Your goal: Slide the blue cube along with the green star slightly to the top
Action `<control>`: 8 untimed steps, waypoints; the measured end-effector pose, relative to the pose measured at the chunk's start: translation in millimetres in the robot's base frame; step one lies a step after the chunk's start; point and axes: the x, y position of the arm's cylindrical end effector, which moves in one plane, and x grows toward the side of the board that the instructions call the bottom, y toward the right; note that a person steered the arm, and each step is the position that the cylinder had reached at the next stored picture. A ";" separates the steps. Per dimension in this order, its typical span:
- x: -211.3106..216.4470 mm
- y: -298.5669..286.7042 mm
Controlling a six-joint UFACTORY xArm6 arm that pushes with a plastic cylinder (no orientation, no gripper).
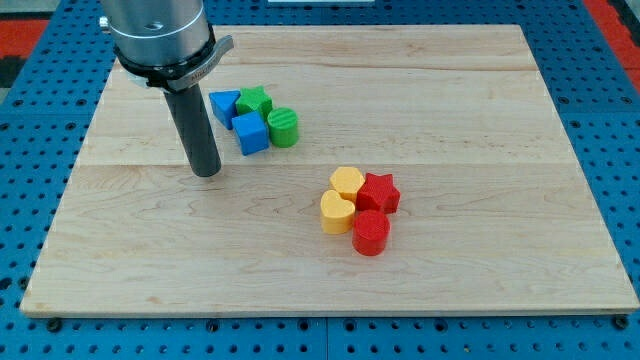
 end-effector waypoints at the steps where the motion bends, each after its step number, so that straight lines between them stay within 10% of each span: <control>1: 0.0 0.3; 8: -1.8 9.6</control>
